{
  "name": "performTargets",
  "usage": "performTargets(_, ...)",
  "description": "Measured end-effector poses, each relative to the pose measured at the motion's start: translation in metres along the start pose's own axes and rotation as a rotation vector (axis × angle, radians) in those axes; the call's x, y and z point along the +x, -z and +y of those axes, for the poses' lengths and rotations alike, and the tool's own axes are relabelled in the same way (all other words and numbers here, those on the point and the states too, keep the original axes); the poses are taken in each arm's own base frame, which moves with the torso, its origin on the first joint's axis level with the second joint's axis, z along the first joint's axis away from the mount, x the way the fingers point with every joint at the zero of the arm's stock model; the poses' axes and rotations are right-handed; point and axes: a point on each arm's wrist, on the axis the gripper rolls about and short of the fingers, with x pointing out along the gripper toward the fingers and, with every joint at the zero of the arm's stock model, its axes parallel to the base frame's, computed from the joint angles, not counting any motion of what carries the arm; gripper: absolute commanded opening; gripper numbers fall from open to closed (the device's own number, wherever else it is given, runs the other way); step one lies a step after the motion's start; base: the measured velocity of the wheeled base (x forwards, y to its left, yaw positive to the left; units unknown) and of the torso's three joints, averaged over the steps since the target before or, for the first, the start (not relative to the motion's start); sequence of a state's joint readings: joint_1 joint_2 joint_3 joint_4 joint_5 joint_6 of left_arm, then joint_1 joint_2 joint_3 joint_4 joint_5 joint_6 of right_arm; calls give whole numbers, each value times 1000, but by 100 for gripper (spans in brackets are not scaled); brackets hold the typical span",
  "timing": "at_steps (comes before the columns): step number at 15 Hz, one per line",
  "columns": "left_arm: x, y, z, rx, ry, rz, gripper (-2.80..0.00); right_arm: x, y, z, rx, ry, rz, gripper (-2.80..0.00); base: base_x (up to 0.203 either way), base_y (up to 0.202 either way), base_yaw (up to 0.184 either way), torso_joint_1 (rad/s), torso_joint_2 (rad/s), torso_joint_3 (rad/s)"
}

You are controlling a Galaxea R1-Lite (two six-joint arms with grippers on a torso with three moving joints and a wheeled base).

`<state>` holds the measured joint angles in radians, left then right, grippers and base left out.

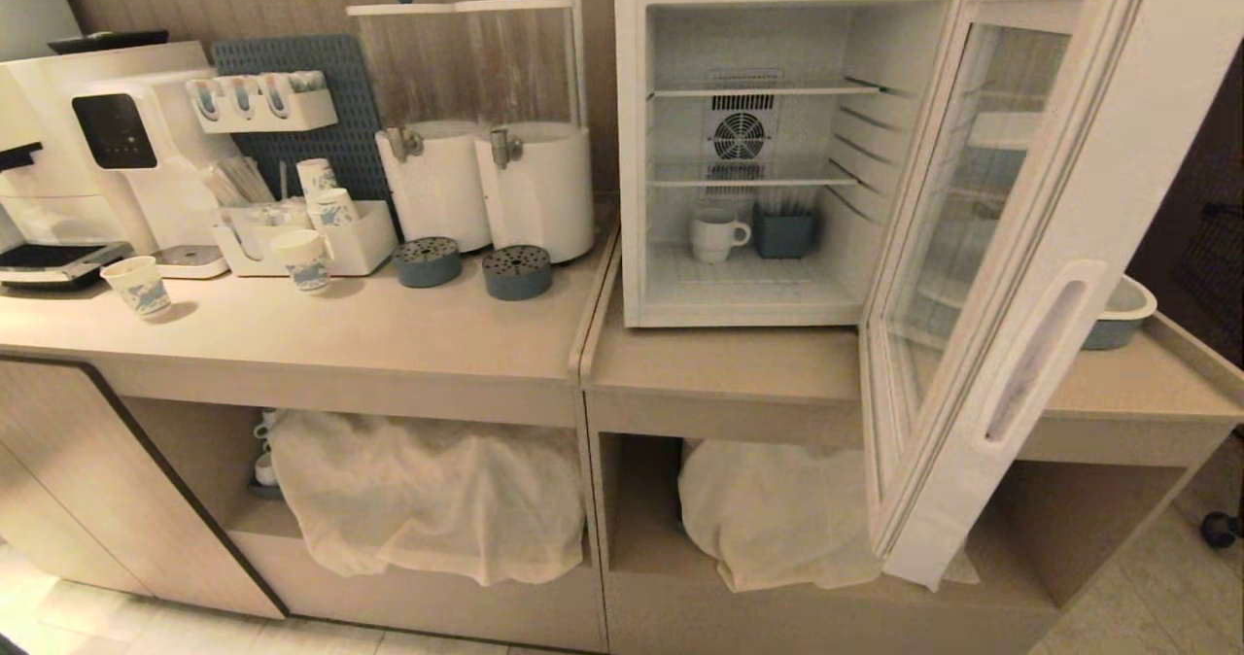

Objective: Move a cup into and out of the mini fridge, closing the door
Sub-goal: Close the freezer door

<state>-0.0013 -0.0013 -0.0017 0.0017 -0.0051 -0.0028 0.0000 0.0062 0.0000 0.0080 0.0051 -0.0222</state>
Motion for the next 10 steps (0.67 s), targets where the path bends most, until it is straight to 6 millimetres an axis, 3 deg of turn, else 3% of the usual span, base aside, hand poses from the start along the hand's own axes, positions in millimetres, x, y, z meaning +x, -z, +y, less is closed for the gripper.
performTargets(5,0,0,0,0,-1,0,-280,-2,-7,-1,50,17,-24,-280,0,0,0,0,0,0)
performTargets(10,0,0,0,-1,0,0,-280,-36,-86,-3,95,36,-122,-280,0,0,0,0,0,0)
